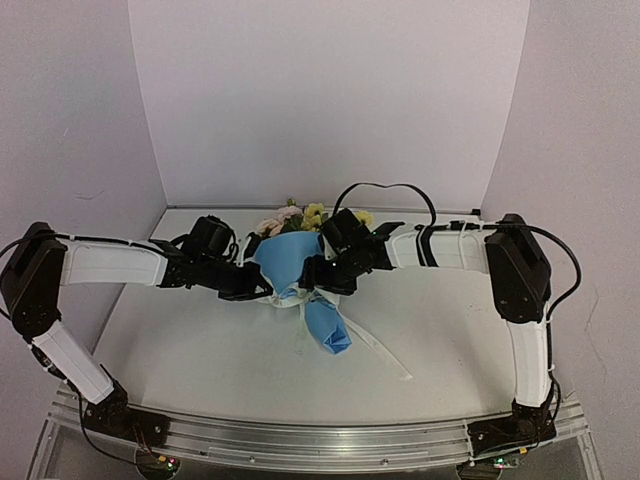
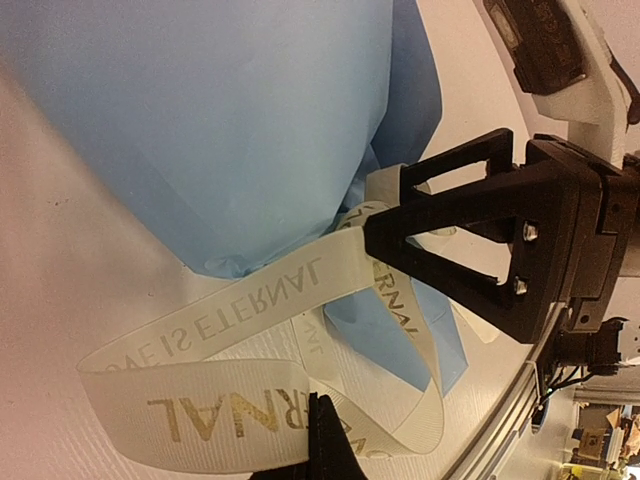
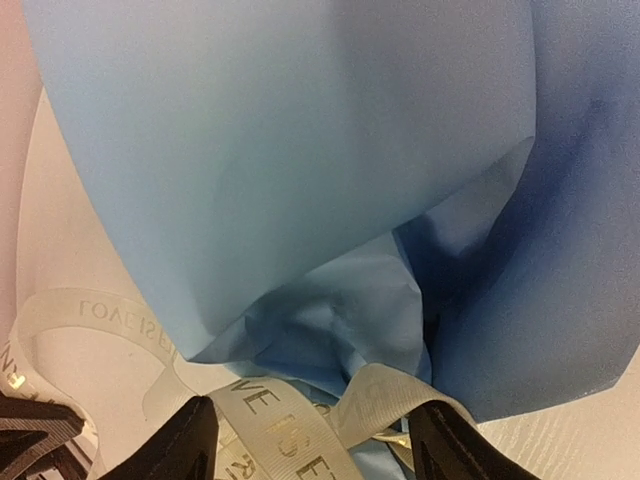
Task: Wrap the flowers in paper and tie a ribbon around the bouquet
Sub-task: Cross the half-tied ribbon over the folded bouquet, then tie the half-tied ribbon around the folded bouquet.
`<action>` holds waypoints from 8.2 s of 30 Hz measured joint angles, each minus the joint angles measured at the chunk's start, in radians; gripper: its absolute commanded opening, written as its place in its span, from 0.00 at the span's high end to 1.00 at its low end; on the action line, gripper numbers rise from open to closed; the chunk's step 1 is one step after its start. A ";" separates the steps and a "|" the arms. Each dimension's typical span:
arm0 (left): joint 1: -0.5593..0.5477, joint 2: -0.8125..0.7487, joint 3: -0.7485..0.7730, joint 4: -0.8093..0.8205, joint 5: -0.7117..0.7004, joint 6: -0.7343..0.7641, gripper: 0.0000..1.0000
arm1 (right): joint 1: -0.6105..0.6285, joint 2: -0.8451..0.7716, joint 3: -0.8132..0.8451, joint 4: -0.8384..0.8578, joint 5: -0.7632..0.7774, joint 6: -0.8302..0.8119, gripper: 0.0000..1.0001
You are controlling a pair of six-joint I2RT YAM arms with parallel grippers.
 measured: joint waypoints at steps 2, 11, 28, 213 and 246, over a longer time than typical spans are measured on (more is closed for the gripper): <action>0.000 -0.009 -0.008 0.005 0.000 0.000 1.00 | 0.005 0.000 -0.008 0.015 0.012 0.003 0.23; 0.000 -0.033 -0.046 0.005 -0.009 -0.007 1.00 | 0.019 -0.015 -0.064 0.100 0.043 0.008 0.18; -0.002 -0.034 -0.053 0.005 -0.009 -0.007 1.00 | 0.028 -0.051 -0.109 0.139 0.106 0.059 0.19; -0.239 0.342 0.583 0.055 0.288 0.159 0.23 | -0.187 -0.678 -0.750 0.283 0.172 0.215 0.25; -0.199 -0.058 0.096 0.089 0.041 0.095 0.43 | -0.042 -0.546 -0.607 0.204 0.128 0.174 0.34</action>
